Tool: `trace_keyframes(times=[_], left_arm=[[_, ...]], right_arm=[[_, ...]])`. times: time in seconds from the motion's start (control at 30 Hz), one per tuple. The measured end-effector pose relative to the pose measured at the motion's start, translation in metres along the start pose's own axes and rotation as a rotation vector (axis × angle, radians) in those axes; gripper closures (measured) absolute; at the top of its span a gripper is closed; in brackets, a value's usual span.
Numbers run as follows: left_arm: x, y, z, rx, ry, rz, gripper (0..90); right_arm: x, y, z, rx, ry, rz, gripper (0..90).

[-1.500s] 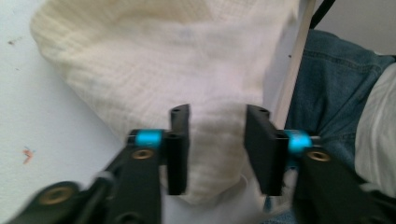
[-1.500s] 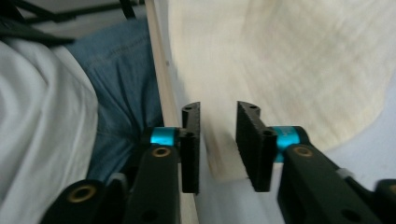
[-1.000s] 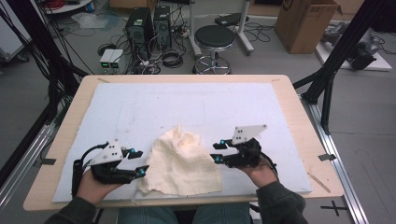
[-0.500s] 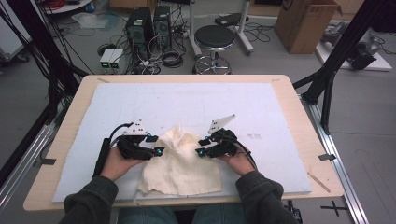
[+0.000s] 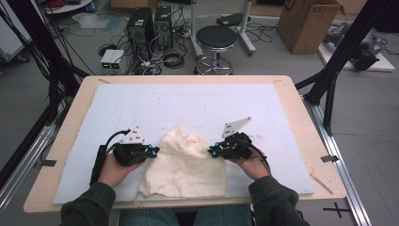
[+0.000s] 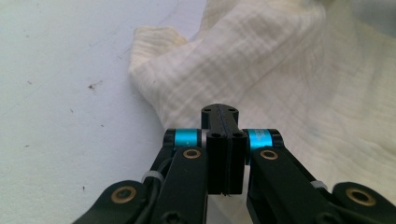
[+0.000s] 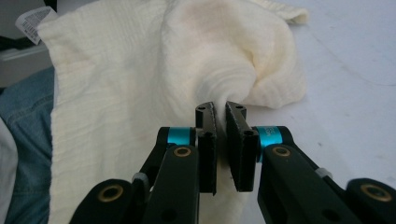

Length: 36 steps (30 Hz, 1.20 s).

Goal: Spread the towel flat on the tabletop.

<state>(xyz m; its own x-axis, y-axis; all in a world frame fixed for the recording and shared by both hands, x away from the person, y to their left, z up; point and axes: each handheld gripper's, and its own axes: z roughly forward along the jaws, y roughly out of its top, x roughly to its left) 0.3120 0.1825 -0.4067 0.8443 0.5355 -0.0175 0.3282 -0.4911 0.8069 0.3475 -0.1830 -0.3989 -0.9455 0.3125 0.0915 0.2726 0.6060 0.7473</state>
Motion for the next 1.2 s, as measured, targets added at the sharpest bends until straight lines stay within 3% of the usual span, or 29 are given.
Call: trace_keyframes(times=[0.1, 0.23, 0.33, 0.47, 0.53, 0.67, 0.7, 0.77, 0.93, 1.07, 1.2], left_arm=[[-0.002, 0.002, 0.000, -0.012, -0.008, -0.002, 87.0], [-0.004, 0.009, 0.008, -0.024, -0.032, -0.005, 69.3], [-0.008, 0.016, 0.020, -0.014, -0.041, -0.005, 50.0], [-0.008, 0.019, 0.041, 0.039, -0.057, -0.004, 41.8], [-0.007, 0.018, 0.050, 0.077, -0.061, -0.001, 46.4], [-0.005, 0.014, 0.058, 0.141, -0.084, 0.028, 73.6], [-0.005, 0.014, 0.058, 0.145, -0.075, 0.036, 83.5], [-0.004, 0.014, 0.054, 0.143, -0.052, 0.025, 89.4], [-0.005, 0.013, 0.031, 0.091, -0.018, 0.025, 89.7], [-0.009, 0.009, 0.018, 0.055, -0.044, 0.034, 89.2], [-0.008, 0.010, 0.027, 0.059, -0.043, 0.015, 64.5]], right_arm=[[0.005, -0.001, -0.018, -0.005, -0.026, -0.014, 83.1], [0.013, -0.004, -0.037, -0.014, -0.039, -0.018, 82.4], [0.016, -0.012, -0.035, 0.014, -0.025, -0.016, 81.4], [0.012, -0.026, -0.021, 0.056, -0.016, 0.003, 77.4], [0.009, -0.032, -0.015, 0.052, -0.005, 0.037, 76.6], [0.005, -0.040, -0.005, 0.053, 0.006, 0.048, 78.2], [0.005, -0.041, -0.004, 0.061, 0.007, 0.047, 79.4], [0.004, -0.041, -0.005, 0.057, 0.003, 0.047, 80.8], [0.005, -0.037, -0.018, 0.014, -0.020, 0.039, 81.8], [0.011, -0.032, -0.024, 0.001, -0.010, 0.027, 80.8], [0.012, -0.030, -0.017, 0.020, 0.015, 0.024, 76.1]])
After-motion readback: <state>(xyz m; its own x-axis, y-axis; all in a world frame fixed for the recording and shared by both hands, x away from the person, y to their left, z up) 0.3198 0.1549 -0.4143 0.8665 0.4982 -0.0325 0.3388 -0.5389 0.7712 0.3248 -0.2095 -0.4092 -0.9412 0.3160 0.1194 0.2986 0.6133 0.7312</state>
